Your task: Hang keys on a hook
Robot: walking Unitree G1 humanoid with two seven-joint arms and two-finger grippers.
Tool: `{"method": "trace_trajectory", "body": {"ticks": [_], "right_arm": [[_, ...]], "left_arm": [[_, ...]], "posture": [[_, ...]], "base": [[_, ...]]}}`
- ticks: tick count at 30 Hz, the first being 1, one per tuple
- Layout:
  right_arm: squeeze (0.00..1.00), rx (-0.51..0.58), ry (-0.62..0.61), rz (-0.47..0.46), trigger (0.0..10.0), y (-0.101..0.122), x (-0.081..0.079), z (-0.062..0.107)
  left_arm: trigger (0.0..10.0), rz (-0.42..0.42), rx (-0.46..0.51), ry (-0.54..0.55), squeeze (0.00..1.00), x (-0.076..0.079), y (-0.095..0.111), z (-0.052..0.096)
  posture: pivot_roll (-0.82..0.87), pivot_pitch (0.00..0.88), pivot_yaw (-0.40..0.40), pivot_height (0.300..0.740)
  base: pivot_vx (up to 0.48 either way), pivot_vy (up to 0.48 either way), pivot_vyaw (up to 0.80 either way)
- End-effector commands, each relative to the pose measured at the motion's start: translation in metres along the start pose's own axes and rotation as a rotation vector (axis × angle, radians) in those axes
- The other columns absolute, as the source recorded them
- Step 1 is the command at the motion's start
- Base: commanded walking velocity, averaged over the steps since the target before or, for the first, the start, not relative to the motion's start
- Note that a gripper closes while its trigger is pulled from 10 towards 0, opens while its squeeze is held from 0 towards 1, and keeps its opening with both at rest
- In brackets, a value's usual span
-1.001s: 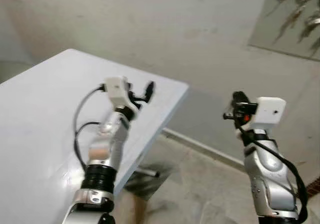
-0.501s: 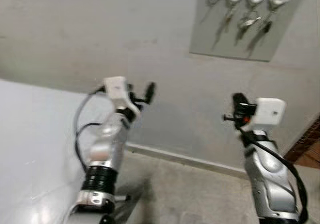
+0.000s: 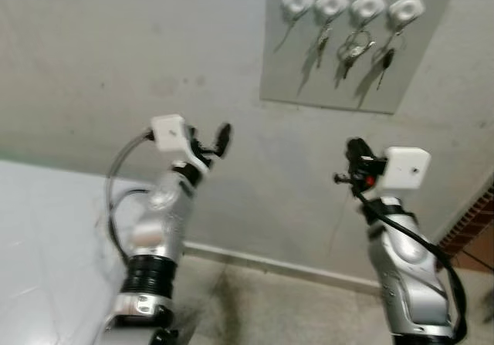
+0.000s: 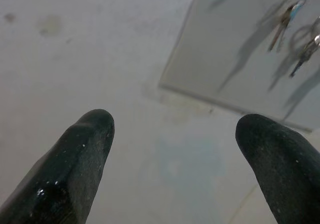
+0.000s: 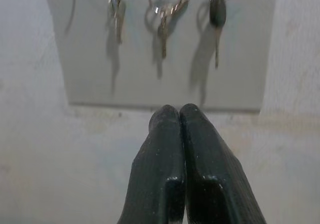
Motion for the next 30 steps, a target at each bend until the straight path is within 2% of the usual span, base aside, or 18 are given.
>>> {"method": "trace_trajectory", "body": {"ticks": [1,4,5,7,11,13,14,18,20,21,27,28,30], "right_arm": [[0.00,-0.005,0.014,0.001,10.0,0.002,-0.008,-0.002],[0.00,-0.055,-0.029,0.002,10.0,-0.004,-0.003,-0.003],[0.00,-0.066,-0.102,0.027,10.0,-0.006,0.007,-0.004],[0.00,-0.106,-0.137,0.072,10.0,-0.010,0.015,-0.004],[0.00,-0.164,-0.209,-0.011,10.0,-0.016,0.028,-0.005],[0.00,-0.165,-0.211,0.003,10.0,-0.016,0.031,-0.005],[0.00,-0.157,-0.214,0.039,10.0,-0.015,0.033,-0.006],[0.00,-0.171,-0.153,0.028,10.0,-0.016,0.027,-0.007],[0.00,-0.189,-0.114,-0.025,10.0,-0.017,0.022,-0.010],[0.00,-0.174,-0.104,-0.025,10.0,-0.014,0.021,-0.011],[0.00,-0.088,-0.050,0.115,10.0,0.002,0.015,-0.022],[0.00,-0.033,0.005,0.067,10.0,0.011,0.007,-0.025],[0.00,0.000,0.042,0.063,10.0,0.020,0.000,-0.031]], "left_arm": [[10.0,-0.022,0.018,0.076,0.00,-0.016,0.007,0.002],[10.0,-0.018,0.000,0.124,0.00,-0.022,0.005,0.000],[10.0,-0.029,-0.006,0.126,0.00,-0.022,0.004,-0.001],[10.0,-0.042,-0.009,0.134,0.00,-0.023,0.004,-0.001],[10.0,-0.049,-0.012,0.139,0.00,-0.026,0.005,-0.002],[10.0,-0.065,-0.008,0.143,0.00,-0.028,0.007,-0.002],[10.0,-0.075,-0.004,0.144,0.00,-0.029,0.008,-0.002],[10.0,-0.095,0.007,0.125,0.00,-0.029,0.013,-0.003],[10.0,-0.086,-0.002,0.098,0.00,-0.027,0.012,-0.005],[10.0,-0.090,0.003,0.085,0.00,-0.026,0.013,-0.005],[10.0,-0.120,0.020,0.052,0.00,-0.019,0.018,-0.009],[10.0,-0.132,0.025,0.036,0.00,-0.015,0.018,-0.010],[10.0,-0.132,0.031,0.024,0.00,-0.011,0.018,-0.010]], "posture": [[0.02,0.004,0.021,0.740],[0.02,0.008,0.022,0.740],[0.02,0.011,0.022,0.740],[0.02,0.011,0.022,0.740],[0.01,0.005,0.024,0.740],[0.01,0.006,0.024,0.740],[0.01,0.006,0.024,0.740],[0.01,0.001,0.024,0.740],[0.02,0.000,0.022,0.740],[0.02,0.000,0.022,0.740],[0.03,0.001,0.021,0.740],[0.03,0.000,0.023,0.740],[0.03,0.000,0.024,0.740]], "base": [[0.000,0.000,0.00],[0.000,0.000,0.00],[0.000,0.000,0.00],[0.000,0.000,0.00],[0.000,0.000,0.00],[0.000,0.000,0.00],[0.000,0.000,0.00],[0.000,0.000,0.00],[0.000,0.000,0.00],[0.000,0.000,0.00],[0.000,0.000,0.00],[0.000,0.000,0.00],[0.000,0.000,0.00]]}}
Point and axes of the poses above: a point about 5 cm out from each wrist's last joint towards the gripper, its own z axis pointing back from the gripper into the wrist, its own y axis along the axis of the wrist's last joint, x = y × z, the point moved 4 cm from there along -z, pointing out of the wrist towards the gripper, and after that the axes turned 3 degrees about -z, right-handed, at the moved point
